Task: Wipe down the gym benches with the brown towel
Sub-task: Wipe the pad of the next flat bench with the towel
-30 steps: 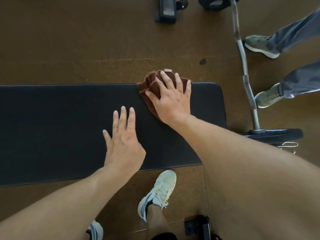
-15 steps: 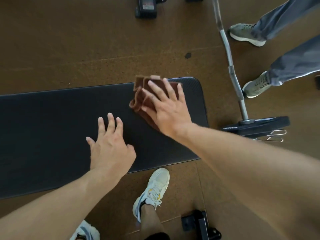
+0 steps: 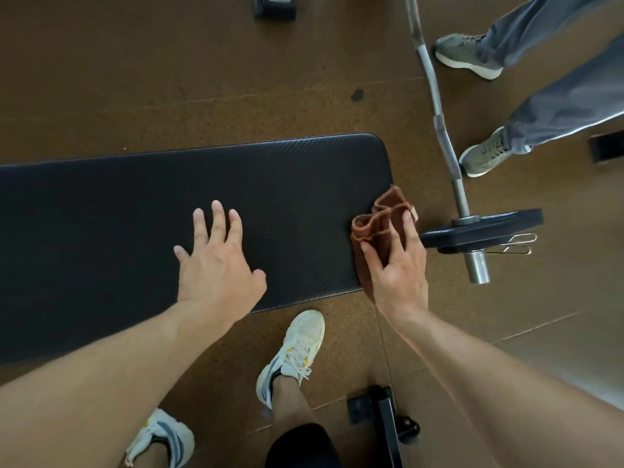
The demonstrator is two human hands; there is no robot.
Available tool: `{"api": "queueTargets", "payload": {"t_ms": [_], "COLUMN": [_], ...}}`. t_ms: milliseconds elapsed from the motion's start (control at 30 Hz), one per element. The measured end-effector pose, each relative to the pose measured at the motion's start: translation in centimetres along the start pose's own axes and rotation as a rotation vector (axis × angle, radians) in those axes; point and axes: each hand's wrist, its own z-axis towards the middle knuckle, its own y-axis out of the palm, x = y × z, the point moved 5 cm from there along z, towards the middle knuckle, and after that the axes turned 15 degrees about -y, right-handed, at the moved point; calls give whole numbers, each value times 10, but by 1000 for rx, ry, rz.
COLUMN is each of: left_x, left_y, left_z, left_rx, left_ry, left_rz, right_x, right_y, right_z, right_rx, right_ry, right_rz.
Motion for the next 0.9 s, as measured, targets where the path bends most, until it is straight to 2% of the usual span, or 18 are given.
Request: {"api": "queueTargets", "payload": {"t_ms": [133,233,300,333,400,467,533,600,667,733,900], "left_x": [-14,-35,-54,-64,-87,-115,-148,-178,-199,-215,-231], "left_y": [5,16,26,31,37,41,41,35,27,17,-8], "left_z": [-10,-34,-56,-67,-87,-98,-98,-90,-82,-73,-54], "left_rx": [-15,-17,-38,-40,-40,-100,-194,-296,-433,-463,-375], "left_ry": [91,117,125,127,75,-112,-332,-421,-389,-342,-286], "left_rz": [-121,-239,-373,-459,-646,-882,-1117,-1264,-1322,-1319,-1311], "right_x": [-3,-22,-40,-56,-99,-153,-205,-247,-278,-296,-313], "right_y": [8,14,29,42,73,94,105,111,115,121,112], "right_z": [-39,-76,-108,-125,-158,-184,-188,-181,-170,-156,-116], "right_rx": [17,-28,-181,-301,-570,-703,-692,-622,-543,-490,-484], "right_ry": [59,66,54,40,13,16,102,264,470,673,743], "right_rz": [12,-78,-109,-43,237,487,642,878,1146,1342,1491]}}
